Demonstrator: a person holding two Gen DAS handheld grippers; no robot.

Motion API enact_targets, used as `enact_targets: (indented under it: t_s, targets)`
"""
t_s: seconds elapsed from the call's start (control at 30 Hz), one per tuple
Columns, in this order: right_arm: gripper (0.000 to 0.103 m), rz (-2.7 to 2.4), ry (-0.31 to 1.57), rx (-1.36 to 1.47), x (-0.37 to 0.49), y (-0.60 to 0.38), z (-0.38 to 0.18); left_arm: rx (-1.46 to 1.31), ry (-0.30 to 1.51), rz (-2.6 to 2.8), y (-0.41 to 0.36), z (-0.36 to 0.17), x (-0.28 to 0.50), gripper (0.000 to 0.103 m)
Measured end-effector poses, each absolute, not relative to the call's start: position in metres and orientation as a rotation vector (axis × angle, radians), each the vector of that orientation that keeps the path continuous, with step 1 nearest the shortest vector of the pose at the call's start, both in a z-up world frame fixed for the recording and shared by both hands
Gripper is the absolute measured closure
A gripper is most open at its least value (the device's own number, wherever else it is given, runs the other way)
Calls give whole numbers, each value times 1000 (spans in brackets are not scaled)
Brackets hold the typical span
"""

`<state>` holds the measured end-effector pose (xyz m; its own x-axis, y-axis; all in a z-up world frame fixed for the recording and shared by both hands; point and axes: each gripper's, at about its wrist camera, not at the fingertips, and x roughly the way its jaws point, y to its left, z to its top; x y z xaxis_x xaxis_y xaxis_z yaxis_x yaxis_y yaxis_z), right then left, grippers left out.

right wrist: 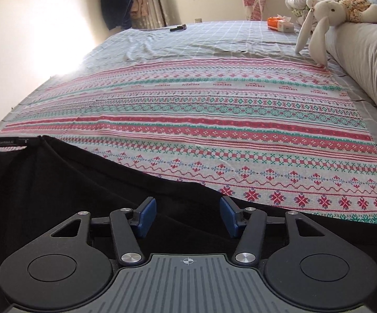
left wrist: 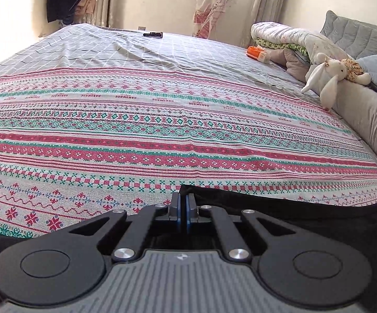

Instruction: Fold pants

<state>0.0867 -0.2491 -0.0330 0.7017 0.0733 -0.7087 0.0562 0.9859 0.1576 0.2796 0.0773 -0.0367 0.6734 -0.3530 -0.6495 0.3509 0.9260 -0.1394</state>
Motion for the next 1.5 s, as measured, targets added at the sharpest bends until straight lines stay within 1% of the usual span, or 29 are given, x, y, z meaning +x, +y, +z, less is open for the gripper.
enact_targets:
  t_s: [0.03,0.07,0.13,0.17,0.23,0.27,0.3,0.4,0.57,0.67,0.7,0.8,0.83,0.9,0.97,1.0,1.03,1.37,1.47,1.5]
  targets:
    - [63,9,812,153,88,-247,-35,2,720,-393,77,-36,278,79]
    - [66,10,828,143,89,-246,-38,4,711,-391,75,-34,278,79]
    - [78,17,855,135,91,-245,-44,6,700,-387,75,-32,277,79]
    - [80,19,869,127,92,-244,-47,6,696,-384,75,-31,277,79]
    - [91,38,877,108,92,-241,-49,2,690,-380,76,-31,278,79]
    - [98,56,885,110,92,-240,-48,-2,688,-378,77,-31,279,80]
    - [103,82,896,125,92,-239,-47,-6,684,-375,77,-31,281,80]
    - [103,58,871,109,91,-234,-41,-16,671,-368,78,-31,281,80]
    - [103,-54,760,145,93,-242,-26,-56,666,-346,84,-30,283,80]
    - [103,-26,754,181,93,-248,-23,-42,669,-343,81,-31,284,80]
    - [97,-5,775,184,93,-249,-25,-34,668,-343,80,-31,283,80]
    - [86,-23,833,75,93,-242,-32,-29,671,-337,80,-33,282,80]
    - [83,-30,856,54,94,-242,-36,-30,673,-333,80,-34,281,80]
    - [80,-30,892,39,94,-243,-43,-26,679,-325,78,-37,281,80]
    - [73,-30,899,30,92,-244,-46,-19,687,-316,77,-40,281,80]
    - [66,-32,899,28,92,-245,-46,-14,689,-312,76,-41,282,80]
    - [62,-36,901,30,91,-246,-46,-10,691,-308,75,-42,282,80]
    - [61,4,917,29,86,-257,-44,-59,719,-282,76,-44,285,80]
    - [61,16,926,27,86,-259,-47,-65,721,-273,76,-44,284,80]
    - [64,21,927,25,86,-258,-47,-59,719,-271,76,-45,283,80]
